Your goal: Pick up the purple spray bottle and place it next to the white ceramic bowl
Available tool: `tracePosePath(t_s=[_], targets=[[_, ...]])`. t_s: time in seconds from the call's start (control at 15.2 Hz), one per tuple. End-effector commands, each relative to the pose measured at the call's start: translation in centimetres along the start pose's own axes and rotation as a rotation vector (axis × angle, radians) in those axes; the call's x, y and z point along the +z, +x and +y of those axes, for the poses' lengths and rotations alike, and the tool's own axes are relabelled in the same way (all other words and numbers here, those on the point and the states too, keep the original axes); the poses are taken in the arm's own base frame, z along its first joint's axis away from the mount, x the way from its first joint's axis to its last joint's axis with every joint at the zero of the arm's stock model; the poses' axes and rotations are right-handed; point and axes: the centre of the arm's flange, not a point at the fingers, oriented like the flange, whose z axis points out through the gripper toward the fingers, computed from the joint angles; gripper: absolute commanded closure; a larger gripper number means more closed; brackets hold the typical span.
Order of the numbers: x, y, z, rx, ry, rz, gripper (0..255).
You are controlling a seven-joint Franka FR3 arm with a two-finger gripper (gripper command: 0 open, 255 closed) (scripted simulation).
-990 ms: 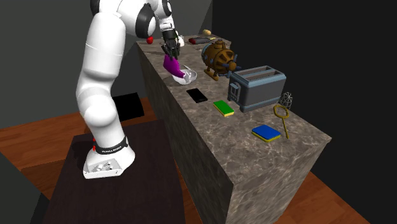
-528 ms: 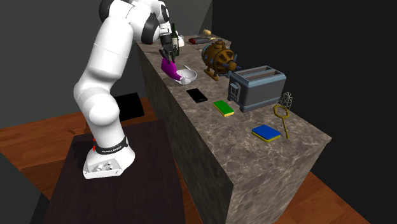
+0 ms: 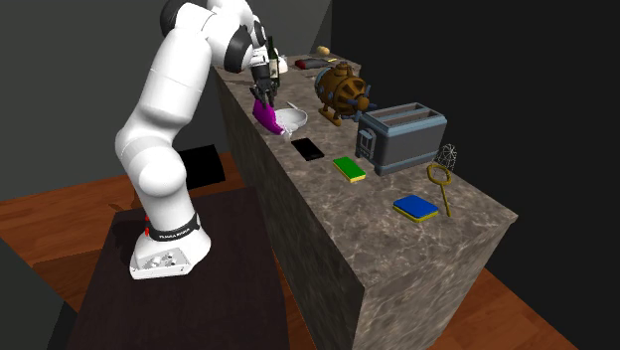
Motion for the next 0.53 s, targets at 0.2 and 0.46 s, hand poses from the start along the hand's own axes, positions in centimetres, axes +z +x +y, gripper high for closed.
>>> tracePosePath(t_s=[0.2, 0.46], targets=[[2.6, -0.8, -0.1, 0.000, 0.000, 0.000, 255], [4.6, -1.5, -0.3, 0.000, 0.000, 0.000, 255]])
